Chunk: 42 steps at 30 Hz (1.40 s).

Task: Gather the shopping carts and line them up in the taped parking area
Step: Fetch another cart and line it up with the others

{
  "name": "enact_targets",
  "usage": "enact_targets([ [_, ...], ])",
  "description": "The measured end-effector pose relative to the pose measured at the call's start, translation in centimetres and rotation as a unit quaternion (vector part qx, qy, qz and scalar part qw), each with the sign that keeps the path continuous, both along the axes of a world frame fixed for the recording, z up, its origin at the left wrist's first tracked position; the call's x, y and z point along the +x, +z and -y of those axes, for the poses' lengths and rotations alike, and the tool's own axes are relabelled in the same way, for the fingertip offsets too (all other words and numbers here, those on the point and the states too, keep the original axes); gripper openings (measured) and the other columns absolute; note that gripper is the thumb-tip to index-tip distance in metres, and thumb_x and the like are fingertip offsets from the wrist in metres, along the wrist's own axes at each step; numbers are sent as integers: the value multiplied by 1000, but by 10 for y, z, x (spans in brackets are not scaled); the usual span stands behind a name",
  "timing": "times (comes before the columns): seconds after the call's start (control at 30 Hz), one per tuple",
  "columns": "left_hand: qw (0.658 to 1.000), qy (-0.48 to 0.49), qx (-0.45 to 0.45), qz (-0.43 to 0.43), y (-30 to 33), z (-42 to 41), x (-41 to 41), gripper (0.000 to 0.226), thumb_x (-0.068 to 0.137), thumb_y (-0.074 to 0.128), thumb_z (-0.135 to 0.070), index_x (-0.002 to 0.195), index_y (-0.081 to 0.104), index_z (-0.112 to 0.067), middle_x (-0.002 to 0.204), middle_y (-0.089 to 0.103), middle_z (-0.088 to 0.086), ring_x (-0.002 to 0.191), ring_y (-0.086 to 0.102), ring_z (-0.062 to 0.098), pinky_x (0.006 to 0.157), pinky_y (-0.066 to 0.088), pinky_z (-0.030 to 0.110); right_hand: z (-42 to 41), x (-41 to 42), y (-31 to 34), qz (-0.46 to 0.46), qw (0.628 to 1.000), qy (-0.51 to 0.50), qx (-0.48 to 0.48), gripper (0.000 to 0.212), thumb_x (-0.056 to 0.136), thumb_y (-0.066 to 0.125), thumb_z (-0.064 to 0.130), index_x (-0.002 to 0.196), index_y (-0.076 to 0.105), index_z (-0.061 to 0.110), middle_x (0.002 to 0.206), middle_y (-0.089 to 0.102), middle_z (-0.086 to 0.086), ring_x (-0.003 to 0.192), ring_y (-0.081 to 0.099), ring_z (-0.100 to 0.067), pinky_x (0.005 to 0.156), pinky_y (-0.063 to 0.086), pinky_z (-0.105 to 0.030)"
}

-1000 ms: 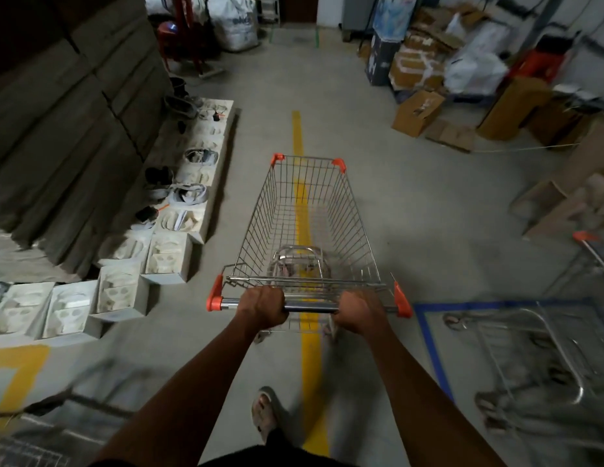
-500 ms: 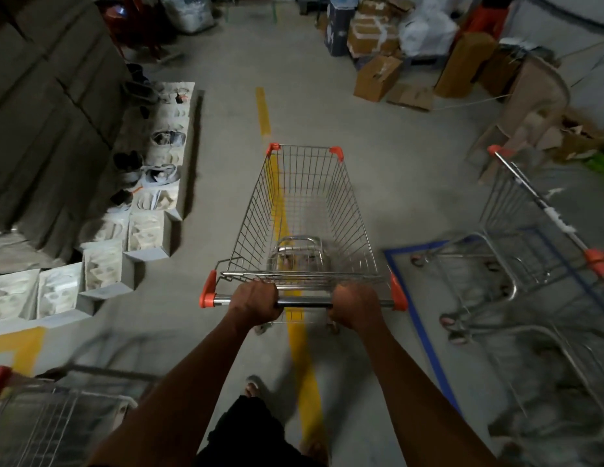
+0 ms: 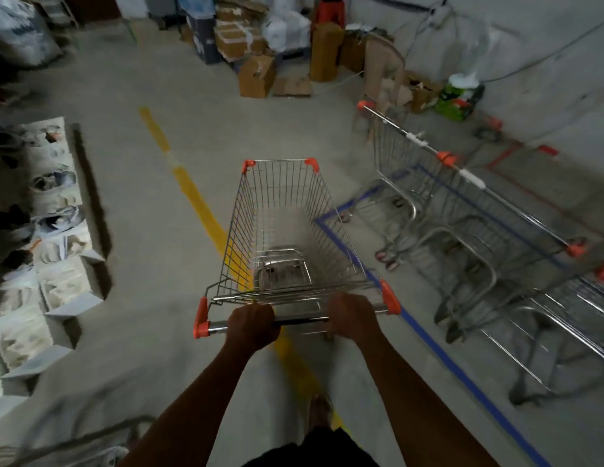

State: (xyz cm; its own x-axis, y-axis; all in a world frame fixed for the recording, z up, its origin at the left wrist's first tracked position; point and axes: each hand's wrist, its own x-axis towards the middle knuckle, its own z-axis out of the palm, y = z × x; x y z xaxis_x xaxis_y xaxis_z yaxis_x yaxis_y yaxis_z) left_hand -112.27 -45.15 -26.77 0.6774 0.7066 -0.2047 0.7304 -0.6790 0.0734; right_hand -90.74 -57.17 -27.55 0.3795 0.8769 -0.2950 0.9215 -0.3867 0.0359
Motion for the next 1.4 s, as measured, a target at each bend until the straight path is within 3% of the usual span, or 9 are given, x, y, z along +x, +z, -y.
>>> enact_targets([
  [0.1,999,-28,-20,-8,4,35,-3,29,84,52,-44,63,52,-23,65,64,0,64,70,22,64,59,34,47,-15,13,6,999,-40,-31,23,69,80,34,66,62,20,59,57,4,57,64,-18,54,50,-29],
  [0.17,998,-64,-15,7,5,59,-6,27,85,54,-43,68,54,-22,72,68,1,68,70,26,63,57,33,78,-28,20,-9,997,-57,-54,18,74,77,36,70,66,23,61,59,6,56,59,-13,55,47,-26],
  [0.33,990,-137,18,6,0,109,-20,25,85,58,-42,89,68,-20,81,71,1,72,71,26,63,54,33,153,-68,28,-48,987,-146,-42,16,80,73,35,80,66,21,76,66,2,69,65,-17,69,58,-36],
  [0.5,978,-208,20,-26,-2,160,-30,25,84,58,-45,89,66,-22,82,69,-3,70,69,19,62,58,32,232,-100,22,-38,980,-195,8,22,84,64,42,91,65,21,86,68,-2,79,68,-22,74,56,-36],
  [0.73,958,-283,48,-7,-4,234,-42,33,75,52,-45,83,70,-17,81,73,3,75,73,27,63,54,32,328,-147,19,-14,970,-243,17,24,87,58,39,98,65,20,98,71,-5,91,70,-29,82,53,-38],
  [0.9,940,-335,53,39,-14,290,-57,24,67,56,-39,66,64,-17,60,65,2,52,66,26,47,50,29,401,-178,18,-22,960,-279,29,22,84,58,37,96,64,19,97,71,-4,92,71,-29,79,51,-36],
  [1.0,925,-373,40,68,-20,325,-66,25,68,47,-39,58,57,-18,52,58,1,42,58,25,43,43,24,443,-198,17,-30,952,-301,36,22,84,57,36,96,65,19,98,70,-4,92,70,-30,78,50,-36],
  [1.2,917,-398,22,11,-23,377,-82,26,55,65,-42,57,58,-17,52,58,1,45,59,26,44,41,23,504,-236,13,-31,939,-342,30,28,87,54,38,101,67,18,101,72,-6,92,70,-30,79,51,-37],
  [1.4,894,-445,56,-15,-15,422,-92,38,53,62,-51,60,63,-14,55,63,6,50,64,28,47,51,28,548,-272,13,-22,921,-388,30,37,88,55,48,108,67,19,108,70,-5,99,69,-29,83,52,-37],
])
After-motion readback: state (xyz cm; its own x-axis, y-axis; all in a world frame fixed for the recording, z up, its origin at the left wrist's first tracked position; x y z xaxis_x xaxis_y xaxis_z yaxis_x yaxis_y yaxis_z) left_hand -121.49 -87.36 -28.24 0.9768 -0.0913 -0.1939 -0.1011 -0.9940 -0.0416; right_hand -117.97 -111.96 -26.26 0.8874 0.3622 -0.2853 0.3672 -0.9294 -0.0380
